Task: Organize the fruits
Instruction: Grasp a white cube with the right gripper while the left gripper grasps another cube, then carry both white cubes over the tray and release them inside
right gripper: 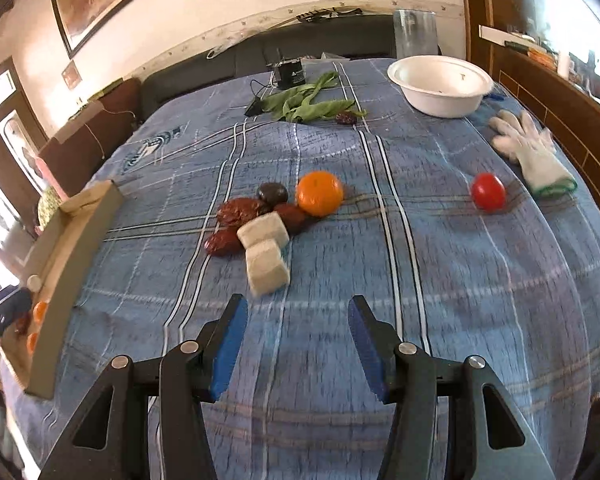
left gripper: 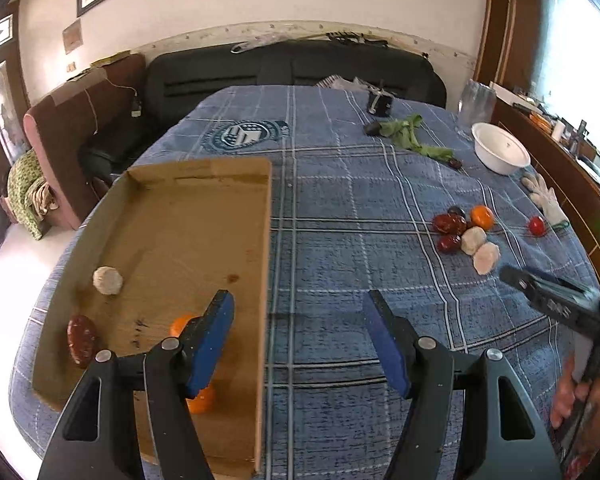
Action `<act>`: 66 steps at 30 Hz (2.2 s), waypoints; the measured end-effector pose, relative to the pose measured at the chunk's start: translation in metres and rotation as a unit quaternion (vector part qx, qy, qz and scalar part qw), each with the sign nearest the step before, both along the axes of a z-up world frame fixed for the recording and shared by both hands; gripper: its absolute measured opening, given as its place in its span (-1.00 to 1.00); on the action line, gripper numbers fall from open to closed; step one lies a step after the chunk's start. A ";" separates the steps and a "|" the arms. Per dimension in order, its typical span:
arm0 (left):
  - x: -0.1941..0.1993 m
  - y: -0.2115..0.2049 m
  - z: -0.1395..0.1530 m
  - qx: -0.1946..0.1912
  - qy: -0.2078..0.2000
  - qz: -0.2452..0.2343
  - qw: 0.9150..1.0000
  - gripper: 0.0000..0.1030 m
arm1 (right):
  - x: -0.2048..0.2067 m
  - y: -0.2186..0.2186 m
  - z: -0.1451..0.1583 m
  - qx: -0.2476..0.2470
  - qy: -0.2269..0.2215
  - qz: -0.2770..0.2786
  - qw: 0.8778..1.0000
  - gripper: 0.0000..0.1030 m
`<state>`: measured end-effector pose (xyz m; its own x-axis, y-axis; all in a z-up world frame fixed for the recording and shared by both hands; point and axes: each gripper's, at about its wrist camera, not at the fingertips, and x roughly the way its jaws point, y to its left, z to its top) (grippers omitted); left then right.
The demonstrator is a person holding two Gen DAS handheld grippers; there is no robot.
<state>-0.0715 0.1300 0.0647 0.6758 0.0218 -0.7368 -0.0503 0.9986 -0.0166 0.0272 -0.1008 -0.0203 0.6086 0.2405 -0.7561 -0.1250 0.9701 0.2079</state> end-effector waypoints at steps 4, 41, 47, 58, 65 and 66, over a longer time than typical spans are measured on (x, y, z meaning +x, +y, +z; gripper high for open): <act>0.003 -0.005 -0.004 0.004 0.008 -0.004 1.000 0.28 | 0.019 0.015 -0.007 -0.017 -0.003 0.008 1.000 0.10; 0.124 -0.160 -0.049 -0.017 0.030 -0.206 0.978 -0.03 | 0.031 -0.048 -0.011 0.043 0.004 -0.065 0.997 -0.50; 0.111 -0.162 -0.049 -0.003 0.030 -0.236 0.971 -0.31 | 0.031 -0.046 -0.011 0.044 0.006 -0.064 0.997 -0.50; 0.116 -0.182 -0.053 0.029 0.019 -0.267 0.963 -0.19 | 0.032 -0.057 -0.013 0.054 0.014 -0.085 0.995 -0.50; 0.108 -0.183 -0.053 0.023 0.019 -0.269 0.963 -0.53 | 0.029 -0.057 -0.009 0.065 0.003 -0.078 0.995 -0.51; 0.108 -0.180 -0.052 0.015 0.021 -0.263 0.964 -0.53 | 0.028 -0.057 -0.007 0.063 -0.002 -0.078 0.995 -0.51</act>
<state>0.0364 -0.0501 0.0127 0.5685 -0.2937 -0.7685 0.4632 0.8863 0.0039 0.0553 -0.1574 -0.0274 0.6498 0.2356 -0.7226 0.0243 0.9438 0.3296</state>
